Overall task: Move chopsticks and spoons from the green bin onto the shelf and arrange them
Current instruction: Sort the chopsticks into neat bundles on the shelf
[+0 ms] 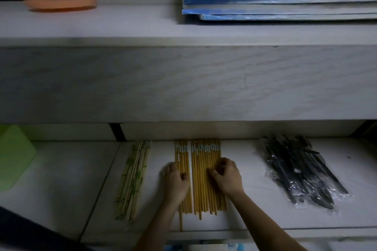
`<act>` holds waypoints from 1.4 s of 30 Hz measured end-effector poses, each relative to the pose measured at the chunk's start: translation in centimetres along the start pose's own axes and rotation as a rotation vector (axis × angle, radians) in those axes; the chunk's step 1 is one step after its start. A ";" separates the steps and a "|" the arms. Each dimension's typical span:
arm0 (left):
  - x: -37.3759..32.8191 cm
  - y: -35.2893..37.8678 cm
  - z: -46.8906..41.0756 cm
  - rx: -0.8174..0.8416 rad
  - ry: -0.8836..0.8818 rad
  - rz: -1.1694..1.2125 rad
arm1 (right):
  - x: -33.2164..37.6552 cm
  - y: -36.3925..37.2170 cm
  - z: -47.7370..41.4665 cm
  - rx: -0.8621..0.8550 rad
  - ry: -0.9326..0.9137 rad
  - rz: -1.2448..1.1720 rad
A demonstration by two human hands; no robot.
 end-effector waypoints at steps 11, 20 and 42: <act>-2.9 1.1 -2.4 0.086 -0.210 0.381 | 3.1 2.1 -0.9 0.121 0.038 0.096; -2.9 1.3 -3.3 0.133 -0.290 0.542 | 5.5 3.9 -0.7 0.216 -0.011 0.242; -4.6 -0.4 -3.7 0.382 -0.436 1.165 | 4.6 -0.9 0.4 0.596 -0.241 -0.013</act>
Point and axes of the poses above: each hand's wrist, its own z-axis away from the middle knuckle, its own y-axis out of the palm, x = y × z, the point moved 1 cm from there along -z, towards the middle knuckle, and after that the axes turned 4 degrees about z, right-handed, at the moved point
